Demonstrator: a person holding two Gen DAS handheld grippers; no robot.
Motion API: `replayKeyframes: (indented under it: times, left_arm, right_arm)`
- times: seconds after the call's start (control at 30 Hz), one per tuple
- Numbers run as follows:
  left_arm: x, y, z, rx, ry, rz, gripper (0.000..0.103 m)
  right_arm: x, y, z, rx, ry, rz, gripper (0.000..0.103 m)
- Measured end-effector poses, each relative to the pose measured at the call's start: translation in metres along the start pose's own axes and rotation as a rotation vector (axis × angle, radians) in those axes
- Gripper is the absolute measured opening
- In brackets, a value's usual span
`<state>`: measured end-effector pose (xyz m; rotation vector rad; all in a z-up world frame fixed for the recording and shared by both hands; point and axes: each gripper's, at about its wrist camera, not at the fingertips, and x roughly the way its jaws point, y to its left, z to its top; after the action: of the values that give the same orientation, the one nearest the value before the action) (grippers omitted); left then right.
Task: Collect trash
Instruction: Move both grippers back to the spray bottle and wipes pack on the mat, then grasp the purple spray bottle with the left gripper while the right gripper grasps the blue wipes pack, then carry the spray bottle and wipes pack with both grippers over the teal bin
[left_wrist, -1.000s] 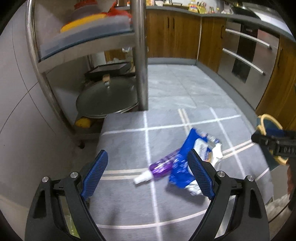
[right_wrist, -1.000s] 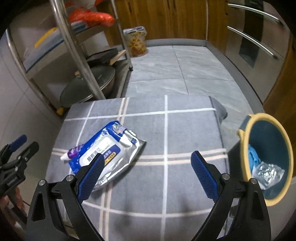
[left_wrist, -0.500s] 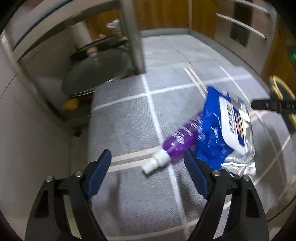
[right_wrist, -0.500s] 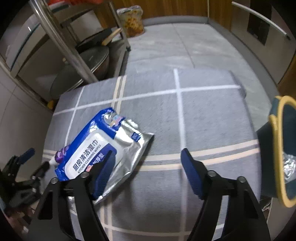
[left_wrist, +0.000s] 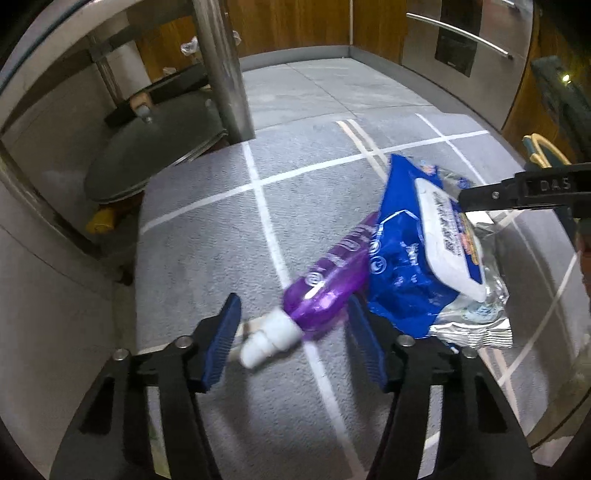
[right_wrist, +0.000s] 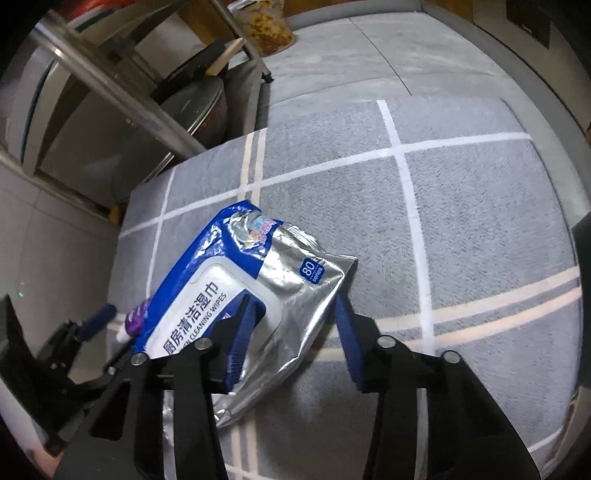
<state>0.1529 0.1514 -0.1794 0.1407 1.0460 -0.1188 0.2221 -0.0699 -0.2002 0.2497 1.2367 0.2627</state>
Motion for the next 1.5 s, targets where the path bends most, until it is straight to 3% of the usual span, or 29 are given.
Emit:
replayKeyframes:
  times: [0.03, 0.13, 0.27, 0.43, 0.67, 1.0, 1.27, 1.5]
  left_arm:
    - [0.002, -0.001, 0.001, 0.004, 0.004, -0.005, 0.053]
    - [0.005, -0.004, 0.002, 0.01, 0.014, -0.01, 0.046]
    - [0.007, -0.013, 0.003, 0.032, 0.039, -0.034, 0.022]
    - [-0.003, -0.024, 0.005, 0.041, 0.021, -0.017, 0.022]
    - [-0.037, -0.037, 0.01, -0.002, -0.07, -0.018, 0.022]
    - [-0.081, -0.097, 0.036, 0.077, -0.192, -0.06, 0.021]
    - [-0.111, -0.157, 0.066, 0.135, -0.288, -0.138, 0.021]
    - [-0.124, -0.215, 0.09, 0.197, -0.345, -0.215, 0.021]
  right_arm:
    - [0.0, -0.003, 0.001, 0.005, 0.002, -0.005, 0.017]
    - [-0.007, -0.006, 0.004, 0.004, -0.021, 0.015, 0.009]
    - [-0.028, 0.0, 0.005, -0.053, -0.071, 0.037, 0.003]
    - [-0.061, 0.008, -0.002, -0.154, -0.132, 0.025, 0.002]
    - [-0.111, 0.011, -0.014, -0.233, -0.223, -0.002, 0.002]
    - [-0.197, -0.002, -0.028, -0.34, -0.4, -0.096, 0.002]
    - [-0.256, -0.041, -0.033, -0.347, -0.479, -0.15, 0.002]
    - [-0.304, -0.108, -0.032, -0.221, -0.566, -0.222, 0.002]
